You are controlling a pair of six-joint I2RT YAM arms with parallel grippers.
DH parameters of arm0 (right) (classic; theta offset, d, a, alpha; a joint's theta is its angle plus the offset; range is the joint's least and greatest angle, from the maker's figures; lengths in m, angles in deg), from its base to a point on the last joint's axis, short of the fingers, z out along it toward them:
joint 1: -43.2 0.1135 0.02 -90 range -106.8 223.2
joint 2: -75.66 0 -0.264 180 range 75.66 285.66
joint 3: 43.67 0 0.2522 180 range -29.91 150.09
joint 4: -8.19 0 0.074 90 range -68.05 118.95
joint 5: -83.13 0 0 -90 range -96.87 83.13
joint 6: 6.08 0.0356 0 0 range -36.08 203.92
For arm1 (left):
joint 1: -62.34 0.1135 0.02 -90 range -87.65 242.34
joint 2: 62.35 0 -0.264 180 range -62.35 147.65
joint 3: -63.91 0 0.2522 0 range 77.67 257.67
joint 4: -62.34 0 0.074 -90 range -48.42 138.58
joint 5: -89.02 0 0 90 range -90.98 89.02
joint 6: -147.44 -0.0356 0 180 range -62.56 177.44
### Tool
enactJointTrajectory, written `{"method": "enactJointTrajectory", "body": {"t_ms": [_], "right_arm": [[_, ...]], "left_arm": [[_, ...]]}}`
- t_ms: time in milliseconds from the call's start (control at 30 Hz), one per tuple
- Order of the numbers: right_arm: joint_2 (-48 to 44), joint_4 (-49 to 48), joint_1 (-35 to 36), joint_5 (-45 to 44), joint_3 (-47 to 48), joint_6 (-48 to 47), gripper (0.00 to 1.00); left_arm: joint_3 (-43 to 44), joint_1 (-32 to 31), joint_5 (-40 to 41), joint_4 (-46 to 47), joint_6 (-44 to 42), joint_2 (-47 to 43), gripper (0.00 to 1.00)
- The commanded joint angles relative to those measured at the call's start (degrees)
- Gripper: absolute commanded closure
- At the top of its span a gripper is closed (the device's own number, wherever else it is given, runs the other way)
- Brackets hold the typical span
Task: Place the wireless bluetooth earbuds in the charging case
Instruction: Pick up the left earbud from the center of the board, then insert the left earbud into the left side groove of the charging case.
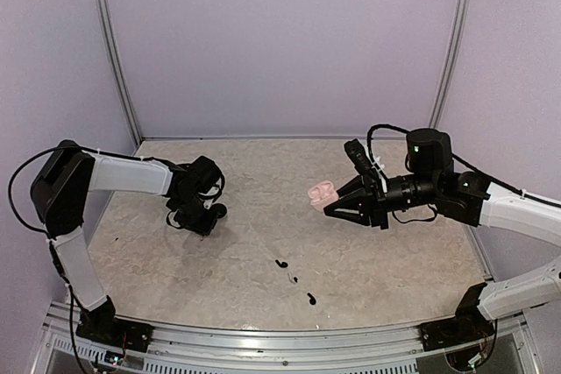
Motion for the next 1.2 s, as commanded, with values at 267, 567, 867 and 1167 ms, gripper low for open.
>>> {"method": "enactJointTrajectory", "body": {"t_ms": [267,567,867,1167], "right_arm": [[-0.4,-1.72,-0.44,-0.52,-0.23,0.06,1.0],[-1.42,-7.47,-0.48,-2.12,-1.82,-4.38,1.0],[-3.31,-20.46,-0.13,-6.36,-7.14,-10.96,1.0],[-3.44,-30.89,2.29,-11.15,-10.59,-15.8,1.0]], "left_arm": [[-2.95,-0.46,-3.49,6.56,0.36,-6.8,0.9],[-6.26,-5.94,-3.84,22.24,-0.39,-22.78,0.91],[-9.82,-15.67,-2.18,42.55,-4.11,-34.64,0.93],[-14.77,-23.52,-1.9,60.3,-9.3,-39.83,0.93]]}}
